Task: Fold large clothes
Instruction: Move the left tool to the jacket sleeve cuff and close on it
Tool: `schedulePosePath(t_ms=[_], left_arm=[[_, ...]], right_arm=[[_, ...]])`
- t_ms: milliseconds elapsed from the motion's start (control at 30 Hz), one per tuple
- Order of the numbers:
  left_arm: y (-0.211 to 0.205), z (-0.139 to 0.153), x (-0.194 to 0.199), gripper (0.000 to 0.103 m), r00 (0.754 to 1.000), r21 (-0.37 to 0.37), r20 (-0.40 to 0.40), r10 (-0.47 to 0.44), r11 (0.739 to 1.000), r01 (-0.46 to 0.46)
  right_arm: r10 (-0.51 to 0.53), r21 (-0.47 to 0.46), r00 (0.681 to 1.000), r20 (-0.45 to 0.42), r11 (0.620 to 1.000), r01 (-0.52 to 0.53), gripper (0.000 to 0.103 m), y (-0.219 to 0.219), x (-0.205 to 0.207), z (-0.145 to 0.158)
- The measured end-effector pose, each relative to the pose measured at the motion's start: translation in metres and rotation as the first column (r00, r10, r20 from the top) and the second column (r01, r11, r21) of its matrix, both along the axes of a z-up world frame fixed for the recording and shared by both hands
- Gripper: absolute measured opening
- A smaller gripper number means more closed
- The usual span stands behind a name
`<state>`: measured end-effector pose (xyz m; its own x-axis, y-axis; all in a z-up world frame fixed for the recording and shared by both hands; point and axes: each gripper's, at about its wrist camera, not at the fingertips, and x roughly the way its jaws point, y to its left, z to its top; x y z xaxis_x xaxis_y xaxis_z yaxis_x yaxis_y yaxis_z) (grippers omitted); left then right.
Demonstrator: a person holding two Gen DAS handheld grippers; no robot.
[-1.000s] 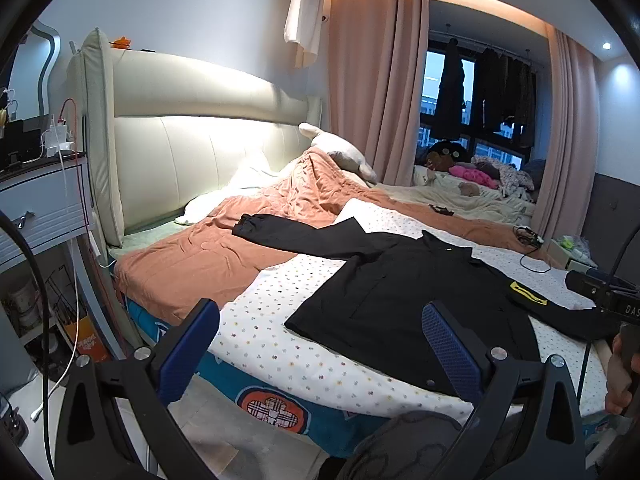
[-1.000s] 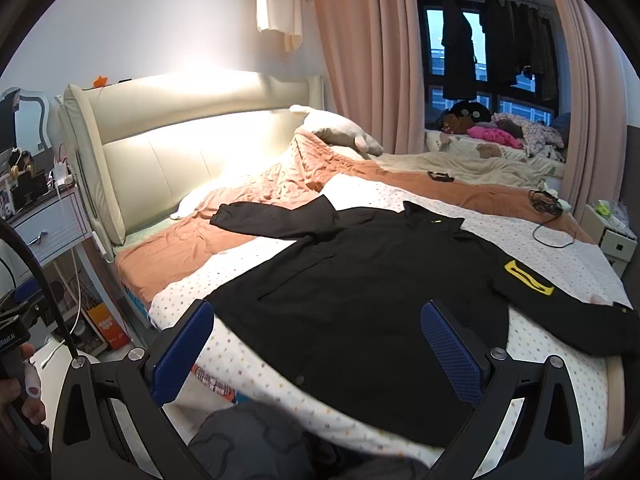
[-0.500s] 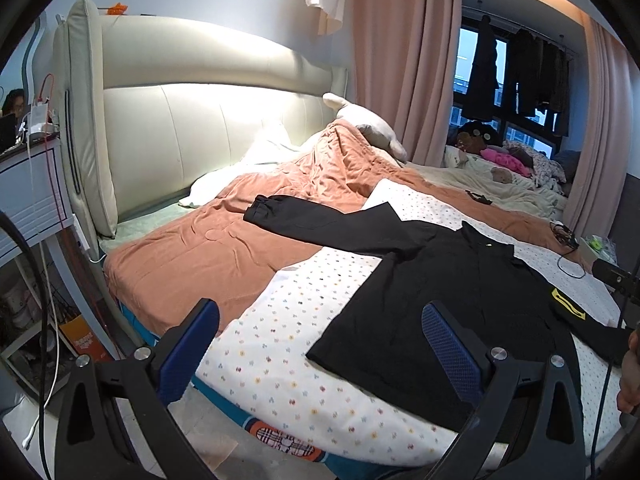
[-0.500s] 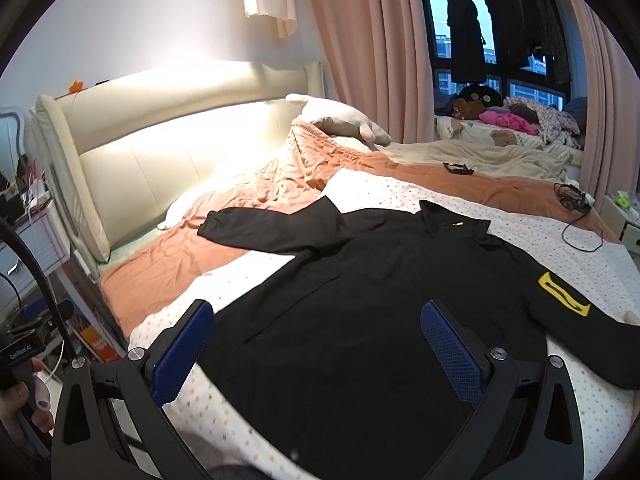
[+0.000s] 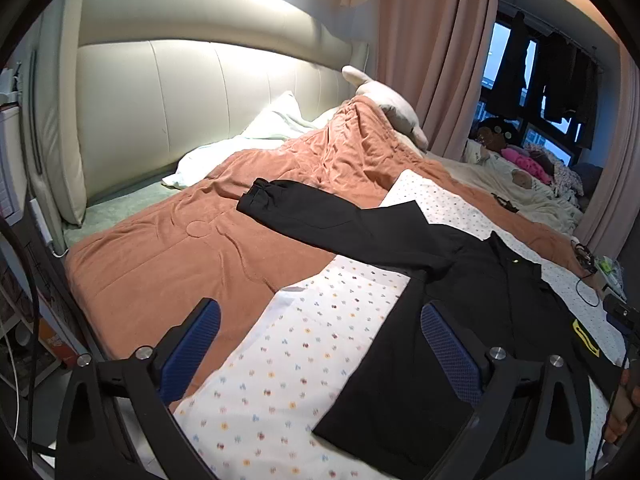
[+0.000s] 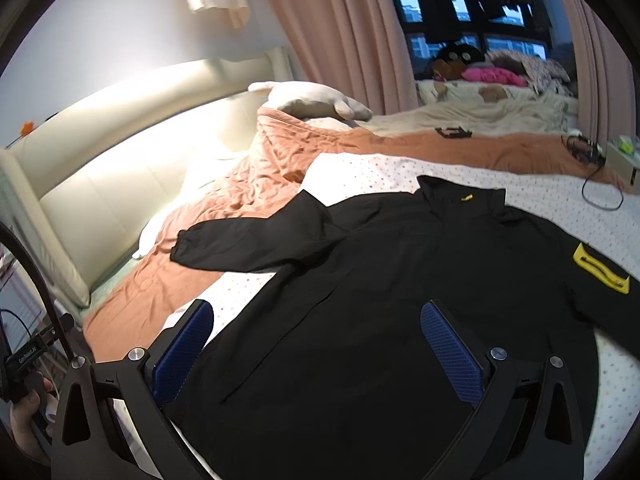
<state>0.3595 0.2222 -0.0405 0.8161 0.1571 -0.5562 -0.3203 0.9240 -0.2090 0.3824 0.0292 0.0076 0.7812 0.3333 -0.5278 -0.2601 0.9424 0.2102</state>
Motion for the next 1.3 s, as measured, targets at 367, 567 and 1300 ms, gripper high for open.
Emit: schedulePosePath(t_ms=[367, 567, 1300], left_arm=[[0.039, -0.044, 0.116, 0.081, 0.994, -0.059, -0.109, -0.034, 0.998, 0.027], [0.068, -0.073, 0.174, 0.072, 0.987, -0.106, -0.157, -0.03, 0.994, 0.013], [0.153, -0.177, 0.334, 0.041, 0.933, -0.188, -0.338, 0.119, 0.963, -0.191]], right_arm=[[-0.05, 0.002, 0.996, -0.079, 0.999, 0.05, 0.103, 0.006, 0.077, -0.039], [-0.06, 0.005, 0.993, -0.1, 0.998, 0.061, 0.1, 0.008, 0.114, -0.049], [-0.128, 0.036, 0.969, -0.21, 0.99, 0.139, 0.082, 0.012, 0.241, -0.098]])
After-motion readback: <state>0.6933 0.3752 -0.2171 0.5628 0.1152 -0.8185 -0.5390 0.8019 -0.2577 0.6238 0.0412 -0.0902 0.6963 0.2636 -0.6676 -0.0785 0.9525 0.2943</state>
